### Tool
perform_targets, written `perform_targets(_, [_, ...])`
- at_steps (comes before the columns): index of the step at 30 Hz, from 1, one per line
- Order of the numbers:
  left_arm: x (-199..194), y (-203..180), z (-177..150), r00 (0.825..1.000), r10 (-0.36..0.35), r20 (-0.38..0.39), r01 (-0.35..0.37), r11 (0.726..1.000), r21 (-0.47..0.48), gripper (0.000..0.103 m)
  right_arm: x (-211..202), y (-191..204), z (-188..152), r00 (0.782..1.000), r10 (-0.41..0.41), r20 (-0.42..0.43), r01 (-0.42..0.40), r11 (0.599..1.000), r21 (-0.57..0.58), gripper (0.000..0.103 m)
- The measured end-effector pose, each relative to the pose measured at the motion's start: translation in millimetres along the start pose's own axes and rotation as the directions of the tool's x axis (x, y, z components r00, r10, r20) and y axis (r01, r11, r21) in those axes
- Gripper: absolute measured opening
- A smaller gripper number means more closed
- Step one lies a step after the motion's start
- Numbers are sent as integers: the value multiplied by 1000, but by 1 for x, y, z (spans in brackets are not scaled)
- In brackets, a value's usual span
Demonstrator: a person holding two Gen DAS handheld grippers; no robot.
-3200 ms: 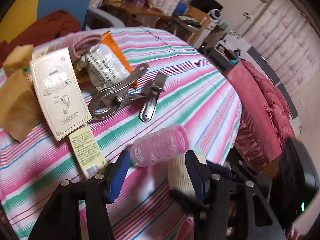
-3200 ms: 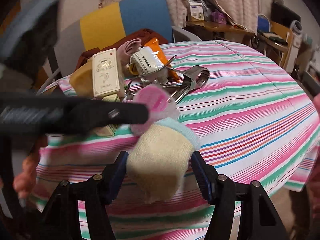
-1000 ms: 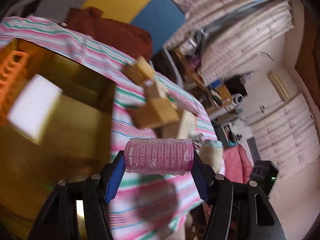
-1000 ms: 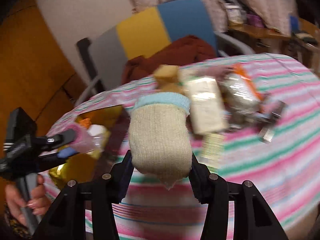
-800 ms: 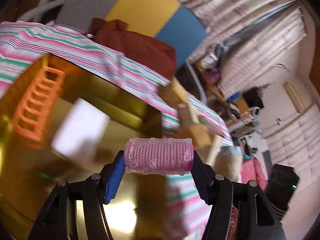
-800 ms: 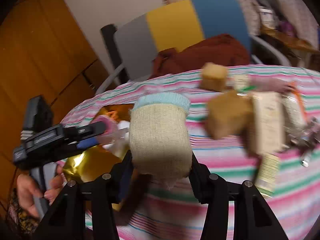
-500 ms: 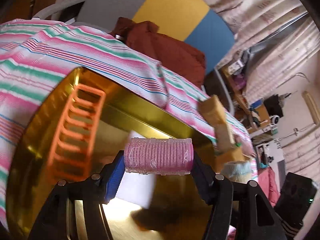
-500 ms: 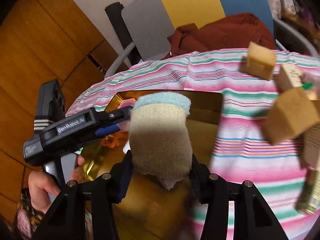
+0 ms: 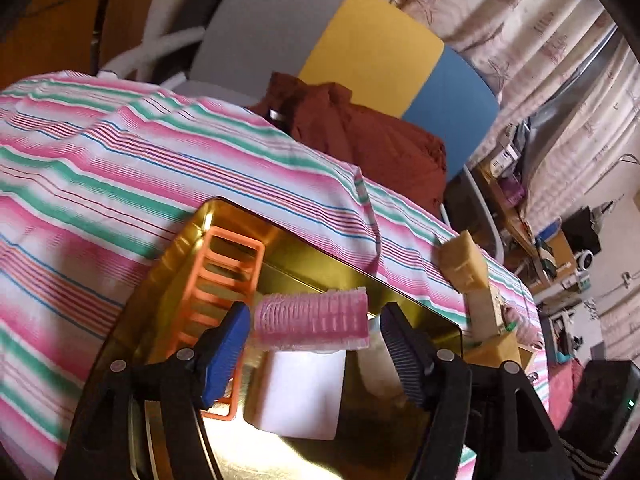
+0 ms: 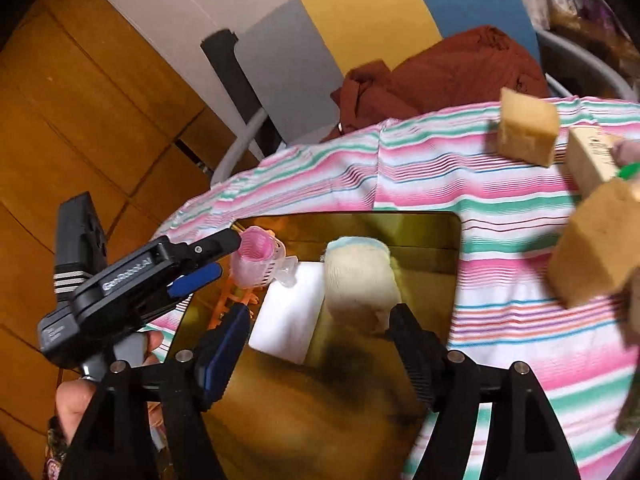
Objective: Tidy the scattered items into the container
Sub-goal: 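Carry the roller and sock over the gold tray and open both tools, then move both tools back toward the remaining items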
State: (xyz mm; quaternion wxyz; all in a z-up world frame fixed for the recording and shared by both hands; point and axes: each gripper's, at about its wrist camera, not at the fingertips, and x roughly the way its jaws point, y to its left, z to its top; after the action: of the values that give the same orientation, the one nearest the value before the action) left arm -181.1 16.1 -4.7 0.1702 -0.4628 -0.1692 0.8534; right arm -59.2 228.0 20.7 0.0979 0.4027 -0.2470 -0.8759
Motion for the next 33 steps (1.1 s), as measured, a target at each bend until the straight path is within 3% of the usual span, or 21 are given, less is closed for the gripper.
perform_targets(8, [-24,-6,-20,993,85,86,-83,996,-24,69,-50,-26,-21,996,-44,76,41,999,34,76])
perform_targets(13, [-27,-20,-41,998,35,56,-34,999,-28,69,-79,-57,-38,990,-92,104,83,993,83,76])
perform_targets(21, [-20,-88,-80,996,-85,-35,88,991,98,69,-132,-128,-66,960,-235,151,201,956,212,76])
perform_targets(25, [-18,-129,-100,988,-130,-78,143,971,190,69,-153,-165,-79,941,-307,145,256,922,292,76])
perform_targets(33, [2,-194,-149,965,-160,-207,223,916,332,69,-162,-205,-85,933,-339,118,280,894,349,76])
